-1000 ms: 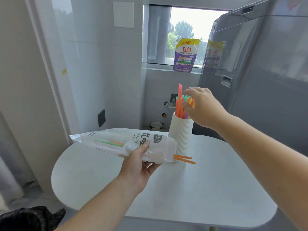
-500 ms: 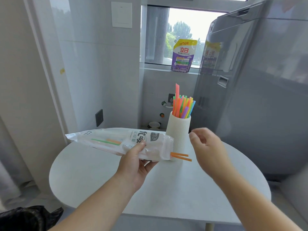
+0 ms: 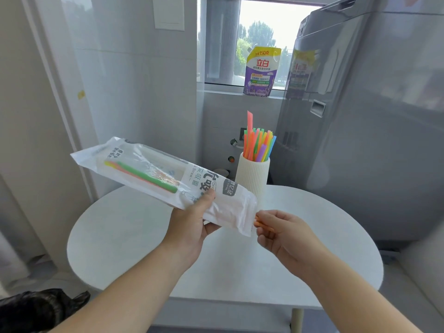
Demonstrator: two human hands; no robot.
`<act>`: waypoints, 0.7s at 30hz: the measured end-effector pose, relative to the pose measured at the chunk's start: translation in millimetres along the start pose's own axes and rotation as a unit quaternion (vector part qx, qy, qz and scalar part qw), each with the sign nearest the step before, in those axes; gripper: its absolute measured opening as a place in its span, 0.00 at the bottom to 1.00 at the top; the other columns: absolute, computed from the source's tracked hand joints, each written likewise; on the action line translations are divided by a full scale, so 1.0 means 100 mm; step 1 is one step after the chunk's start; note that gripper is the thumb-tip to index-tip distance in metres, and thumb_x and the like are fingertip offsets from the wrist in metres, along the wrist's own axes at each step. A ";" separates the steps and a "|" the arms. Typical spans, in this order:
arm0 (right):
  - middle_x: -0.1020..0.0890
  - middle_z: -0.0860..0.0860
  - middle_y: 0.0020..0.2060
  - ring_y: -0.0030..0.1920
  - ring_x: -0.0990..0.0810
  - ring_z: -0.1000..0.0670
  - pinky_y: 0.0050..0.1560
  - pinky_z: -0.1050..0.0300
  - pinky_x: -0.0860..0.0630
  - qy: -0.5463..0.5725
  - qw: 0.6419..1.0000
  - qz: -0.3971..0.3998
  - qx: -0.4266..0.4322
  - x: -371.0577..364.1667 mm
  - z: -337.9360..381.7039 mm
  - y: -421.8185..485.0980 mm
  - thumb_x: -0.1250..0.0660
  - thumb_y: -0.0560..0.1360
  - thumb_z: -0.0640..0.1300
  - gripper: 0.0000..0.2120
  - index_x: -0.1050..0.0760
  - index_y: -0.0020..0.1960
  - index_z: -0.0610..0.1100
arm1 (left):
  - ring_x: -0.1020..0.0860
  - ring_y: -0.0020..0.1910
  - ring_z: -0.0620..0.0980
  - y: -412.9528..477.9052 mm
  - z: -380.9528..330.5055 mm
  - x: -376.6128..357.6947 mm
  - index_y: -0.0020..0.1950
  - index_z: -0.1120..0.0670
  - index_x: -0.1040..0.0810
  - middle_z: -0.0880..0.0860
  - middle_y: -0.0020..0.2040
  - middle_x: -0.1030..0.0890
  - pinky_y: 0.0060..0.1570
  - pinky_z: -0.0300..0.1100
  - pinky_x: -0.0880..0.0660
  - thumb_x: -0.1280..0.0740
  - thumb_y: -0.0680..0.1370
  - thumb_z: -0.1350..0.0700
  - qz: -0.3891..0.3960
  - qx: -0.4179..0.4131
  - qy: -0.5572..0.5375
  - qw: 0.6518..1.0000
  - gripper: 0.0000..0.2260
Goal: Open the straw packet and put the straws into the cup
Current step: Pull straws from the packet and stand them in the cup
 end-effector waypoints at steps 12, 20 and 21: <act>0.21 0.43 0.29 0.25 0.24 0.47 0.26 0.56 0.25 0.037 0.996 -0.027 -0.079 0.02 -0.30 0.01 0.42 0.83 0.56 0.22 0.23 0.48 0.38 | 0.15 0.59 0.53 -0.09 -0.04 -0.19 0.69 0.48 0.21 0.51 0.62 0.14 0.50 0.48 0.16 0.26 0.74 0.54 0.090 -0.034 0.094 0.991 0.23; 0.21 0.45 0.32 0.27 0.26 0.50 0.27 0.59 0.25 0.028 0.996 0.031 -0.080 -0.05 -0.32 0.00 0.32 0.79 0.43 0.10 0.17 0.44 0.37 | 0.14 0.58 0.52 -0.10 -0.07 -0.16 0.65 0.46 0.18 0.50 0.60 0.13 0.52 0.50 0.16 0.26 0.73 0.55 0.079 -0.039 0.099 0.991 0.20; 0.20 0.45 0.33 0.27 0.25 0.51 0.27 0.60 0.25 0.033 0.996 0.038 -0.072 -0.05 -0.30 0.00 0.31 0.79 0.43 0.10 0.17 0.45 0.37 | 0.14 0.58 0.52 -0.09 -0.08 -0.14 0.65 0.46 0.19 0.50 0.60 0.13 0.50 0.49 0.16 0.27 0.74 0.55 0.071 -0.036 0.089 0.993 0.20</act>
Point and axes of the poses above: each hand's wrist, its own y-axis towards the middle knuckle, its own x-axis out of the back of the hand, z = x × y, the point moved 9 cm from there along y, towards the middle knuckle
